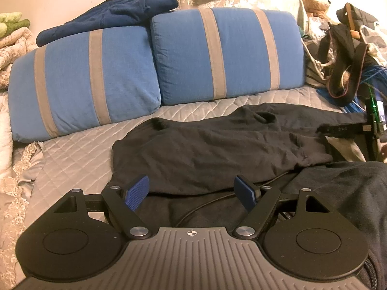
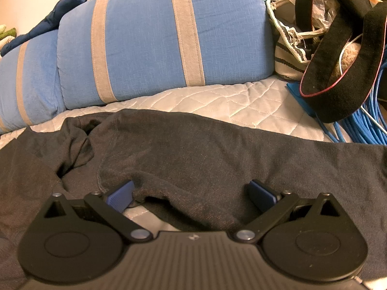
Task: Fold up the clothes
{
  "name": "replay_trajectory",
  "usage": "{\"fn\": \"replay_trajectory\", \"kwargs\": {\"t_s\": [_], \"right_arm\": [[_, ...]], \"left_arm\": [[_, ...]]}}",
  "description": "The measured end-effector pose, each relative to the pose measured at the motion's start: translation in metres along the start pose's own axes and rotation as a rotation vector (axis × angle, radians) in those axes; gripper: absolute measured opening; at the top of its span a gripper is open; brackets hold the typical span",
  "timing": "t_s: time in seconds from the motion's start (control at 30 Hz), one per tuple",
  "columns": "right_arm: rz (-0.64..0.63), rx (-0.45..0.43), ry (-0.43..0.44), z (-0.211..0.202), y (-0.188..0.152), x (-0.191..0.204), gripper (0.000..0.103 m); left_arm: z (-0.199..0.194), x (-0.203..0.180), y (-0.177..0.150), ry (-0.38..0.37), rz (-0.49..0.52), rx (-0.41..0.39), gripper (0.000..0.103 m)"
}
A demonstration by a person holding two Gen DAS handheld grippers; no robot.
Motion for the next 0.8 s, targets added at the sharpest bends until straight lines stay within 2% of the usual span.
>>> {"fn": "replay_trajectory", "kwargs": {"t_s": [0.37, 0.57, 0.7, 0.8], "right_arm": [[0.008, 0.006, 0.006, -0.001, 0.000, 0.000, 0.102], [-0.067, 0.149, 0.040, -0.007, 0.000, 0.005, 0.102], [0.086, 0.075, -0.011, -0.025, 0.006, -0.012, 0.103], [0.131, -0.035, -0.043, -0.055, 0.016, -0.021, 0.103]], "left_arm": [[0.001, -0.001, 0.000, -0.009, -0.002, 0.011, 0.077], [0.002, -0.002, -0.001, -0.008, 0.003, 0.021, 0.077], [0.003, -0.003, -0.002, -0.008, 0.006, 0.027, 0.077], [0.003, -0.003, -0.002, -0.008, 0.004, 0.026, 0.077]]}}
Point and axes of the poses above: each gripper's, at about its wrist camera, not at the fingertips, and z roughly the way its jaws point, x to its left, y to its top, the point moved 9 cm from there along z, roughly the way its jaws point, and after that the axes turned 1 degree about x, right-handed, at the moved point
